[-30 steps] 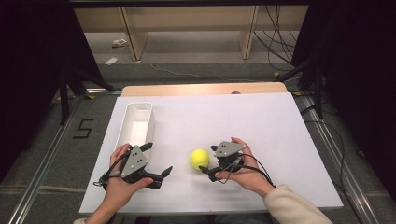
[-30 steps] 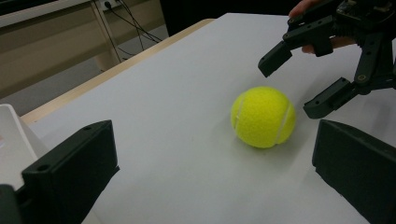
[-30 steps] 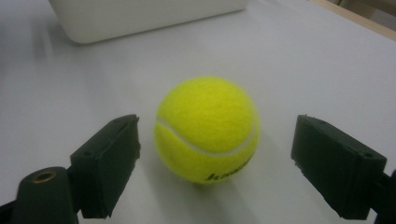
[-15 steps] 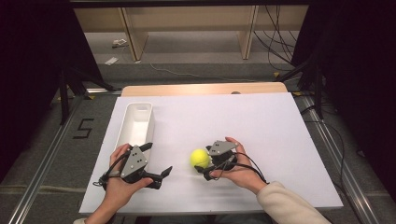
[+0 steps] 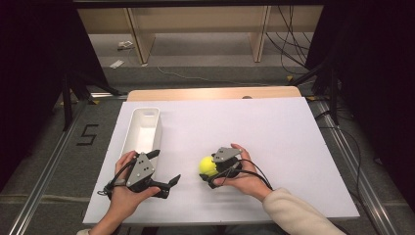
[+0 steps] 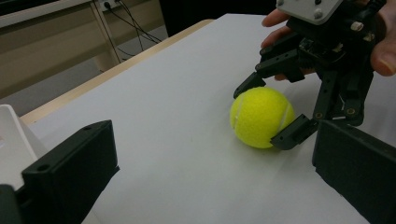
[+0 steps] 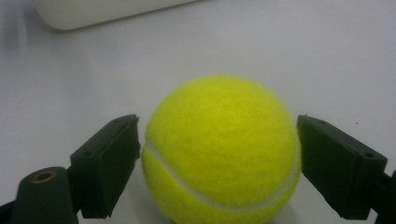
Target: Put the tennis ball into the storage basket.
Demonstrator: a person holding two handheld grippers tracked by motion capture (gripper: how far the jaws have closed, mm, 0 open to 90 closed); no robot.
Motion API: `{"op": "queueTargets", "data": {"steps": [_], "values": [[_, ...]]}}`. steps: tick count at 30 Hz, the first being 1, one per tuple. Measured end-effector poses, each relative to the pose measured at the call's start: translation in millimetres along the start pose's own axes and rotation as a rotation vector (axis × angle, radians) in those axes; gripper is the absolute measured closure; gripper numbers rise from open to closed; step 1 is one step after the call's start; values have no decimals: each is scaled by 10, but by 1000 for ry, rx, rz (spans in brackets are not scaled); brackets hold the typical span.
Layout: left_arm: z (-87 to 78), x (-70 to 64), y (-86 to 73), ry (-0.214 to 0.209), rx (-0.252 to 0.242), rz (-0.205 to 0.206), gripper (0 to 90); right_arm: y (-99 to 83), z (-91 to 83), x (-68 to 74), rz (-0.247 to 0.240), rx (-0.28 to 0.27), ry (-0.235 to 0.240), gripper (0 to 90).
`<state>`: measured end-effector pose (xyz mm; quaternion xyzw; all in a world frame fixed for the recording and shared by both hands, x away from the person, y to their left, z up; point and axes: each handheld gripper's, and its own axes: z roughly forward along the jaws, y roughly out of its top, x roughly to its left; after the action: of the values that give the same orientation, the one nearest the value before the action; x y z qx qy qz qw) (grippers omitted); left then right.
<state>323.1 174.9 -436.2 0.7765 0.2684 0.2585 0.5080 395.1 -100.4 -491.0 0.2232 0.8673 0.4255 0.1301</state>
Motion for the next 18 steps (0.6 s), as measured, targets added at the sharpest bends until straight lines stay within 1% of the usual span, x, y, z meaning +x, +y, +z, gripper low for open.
{"op": "queueTargets", "data": {"steps": [5, 10, 12, 13, 14, 18], "values": [[-2, 0, 0, -1, -1, 1, 0, 4, 78, 8, -6, 8, 3, 160], [-4, -1, 0, -1, -1, -2, 0, -3, 96, 9, -6, 16, 10, 168], [-3, 0, 0, 0, 0, 2, 0, -1, 94, 14, -7, 11, 0, 209], [-3, -1, 1, 0, 0, 2, 0, -1, 94, 14, -7, 11, 0, 209], [-3, -4, 0, -1, -1, -1, 0, -3, 93, 15, -7, 9, -9, 237], [-5, -2, 2, -1, -2, 1, 0, -5, 91, 12, -8, 6, -16, 253]]}}
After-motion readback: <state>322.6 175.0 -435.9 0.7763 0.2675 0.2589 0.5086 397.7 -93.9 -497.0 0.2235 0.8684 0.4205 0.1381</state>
